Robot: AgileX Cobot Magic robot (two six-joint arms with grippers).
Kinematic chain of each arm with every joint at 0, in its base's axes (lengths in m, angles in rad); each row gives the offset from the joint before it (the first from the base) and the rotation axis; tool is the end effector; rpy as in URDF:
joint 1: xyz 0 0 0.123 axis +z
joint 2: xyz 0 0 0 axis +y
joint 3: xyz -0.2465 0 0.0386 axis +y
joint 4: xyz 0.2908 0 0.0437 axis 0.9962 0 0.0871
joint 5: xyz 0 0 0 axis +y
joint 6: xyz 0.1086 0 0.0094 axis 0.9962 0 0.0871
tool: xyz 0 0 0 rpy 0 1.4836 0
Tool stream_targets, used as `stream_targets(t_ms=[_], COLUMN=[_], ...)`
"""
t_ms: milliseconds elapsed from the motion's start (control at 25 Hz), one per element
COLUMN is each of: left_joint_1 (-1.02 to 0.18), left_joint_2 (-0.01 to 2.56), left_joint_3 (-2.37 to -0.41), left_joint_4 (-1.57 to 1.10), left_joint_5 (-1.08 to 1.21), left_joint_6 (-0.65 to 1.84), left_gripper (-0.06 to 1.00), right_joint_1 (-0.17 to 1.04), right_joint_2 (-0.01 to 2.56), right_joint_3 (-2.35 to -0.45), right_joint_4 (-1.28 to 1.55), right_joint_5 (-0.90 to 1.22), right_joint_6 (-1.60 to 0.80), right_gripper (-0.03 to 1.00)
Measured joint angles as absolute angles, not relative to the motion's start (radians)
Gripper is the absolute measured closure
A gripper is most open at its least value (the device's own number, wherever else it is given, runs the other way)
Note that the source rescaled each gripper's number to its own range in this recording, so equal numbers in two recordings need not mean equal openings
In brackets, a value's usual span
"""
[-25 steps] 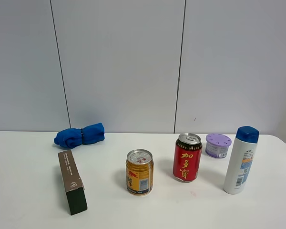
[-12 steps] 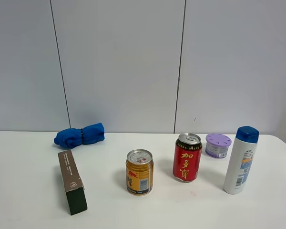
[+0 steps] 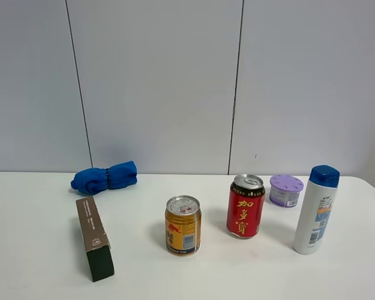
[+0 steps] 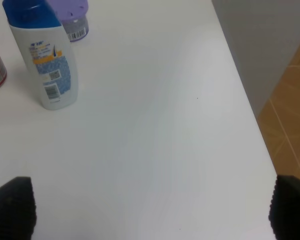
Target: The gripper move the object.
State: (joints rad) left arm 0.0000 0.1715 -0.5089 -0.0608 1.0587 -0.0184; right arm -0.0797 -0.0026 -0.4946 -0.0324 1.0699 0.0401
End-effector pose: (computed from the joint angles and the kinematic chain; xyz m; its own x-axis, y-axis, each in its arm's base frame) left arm 0.1113 -0.0058 0.2761 -0.5932 -0.0481 -0.8036 0.0141 0.9974 -0.0702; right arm 0.0840 -0.0098 0.2872 -0.4623 0.0615 -0.8846 0.1160 0.9932 0.0085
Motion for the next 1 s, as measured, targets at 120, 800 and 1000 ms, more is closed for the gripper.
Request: stream_targets(t_ms=[120, 800, 1000], left_joint_1=[0.0, 0.0, 0.0], left_joint_2=[0.172, 0.172, 0.172], left_joint_3=[-0.509, -0.509, -0.509], left_joint_4=[-0.061, -0.061, -0.061], left_joint_5=[1.059, 1.059, 1.059], left_joint_6=[-0.018, -0.018, -0.018], left_gripper=[-0.06, -0.06, -0.06], right_joint_1=[-0.08, -0.08, -0.08], right_joint_2=[-0.003, -0.003, -0.003], right_joint_3=[-0.495, -0.495, -0.495], right_joint_4=[-0.032, -0.032, -0.032], right_joint_5=[1.068, 1.06, 1.06], right_joint_6=[0.04, 0.04, 0.04], right_gripper=[0.1, 0.1, 0.1])
